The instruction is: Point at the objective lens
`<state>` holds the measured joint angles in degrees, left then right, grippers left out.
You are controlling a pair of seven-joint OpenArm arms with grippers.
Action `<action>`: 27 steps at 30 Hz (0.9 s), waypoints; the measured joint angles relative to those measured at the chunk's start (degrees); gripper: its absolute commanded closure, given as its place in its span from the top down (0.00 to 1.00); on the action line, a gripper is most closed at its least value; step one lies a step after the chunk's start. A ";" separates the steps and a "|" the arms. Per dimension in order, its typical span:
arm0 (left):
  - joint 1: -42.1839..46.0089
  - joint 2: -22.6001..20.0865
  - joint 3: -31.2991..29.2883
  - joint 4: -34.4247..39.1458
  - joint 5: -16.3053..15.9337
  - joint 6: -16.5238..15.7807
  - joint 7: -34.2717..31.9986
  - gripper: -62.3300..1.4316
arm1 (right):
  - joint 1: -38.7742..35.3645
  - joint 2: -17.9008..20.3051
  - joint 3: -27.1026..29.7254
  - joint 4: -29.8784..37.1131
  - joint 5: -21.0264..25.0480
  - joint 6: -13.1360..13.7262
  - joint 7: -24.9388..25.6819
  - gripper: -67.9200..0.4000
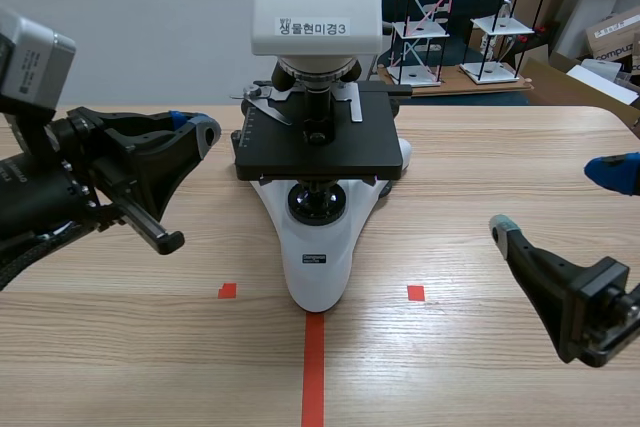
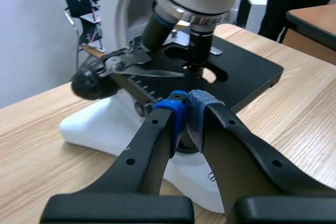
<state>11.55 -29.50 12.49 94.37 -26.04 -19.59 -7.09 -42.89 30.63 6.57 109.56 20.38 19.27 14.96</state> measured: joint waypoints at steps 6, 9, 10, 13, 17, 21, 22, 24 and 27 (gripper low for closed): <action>-2.32 0.98 2.75 0.00 0.02 0.00 1.95 0.04 | 0.00 0.00 0.00 0.00 0.00 0.00 0.00 0.87; -3.34 1.66 4.15 0.00 0.00 0.02 2.16 0.04 | 0.00 0.00 0.00 0.00 0.00 0.02 0.00 0.87; -3.65 1.79 4.68 0.00 0.02 0.04 2.23 0.04 | 0.00 0.00 0.00 0.00 0.00 0.00 -0.02 0.87; -4.61 2.36 5.77 0.00 0.31 0.59 2.56 0.04 | 0.00 0.02 0.00 0.00 -0.02 0.02 -0.02 0.87; -5.79 3.50 5.88 -0.44 0.68 0.94 2.60 0.04 | 0.00 0.00 0.00 0.00 -0.26 0.00 0.00 0.87; -7.13 3.80 5.99 -2.67 0.68 0.92 2.58 0.04 | 0.00 0.02 0.00 0.00 -0.46 0.00 -0.02 0.87; -7.52 3.80 6.25 -3.50 0.68 1.09 2.60 0.04 | 0.00 0.02 0.00 0.00 -0.48 0.02 -0.02 0.87; -8.33 3.80 7.28 -5.07 0.68 1.09 2.64 0.04 | 0.00 0.02 0.00 0.00 -1.09 0.02 -0.02 0.87; -9.20 4.46 8.96 -5.95 0.68 1.09 2.82 0.04 | 0.00 0.00 0.00 0.00 -1.09 0.02 -0.02 0.87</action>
<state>2.35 -25.04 21.45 88.42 -25.36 -18.50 -4.27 -42.89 30.63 6.57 109.56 19.29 19.29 14.94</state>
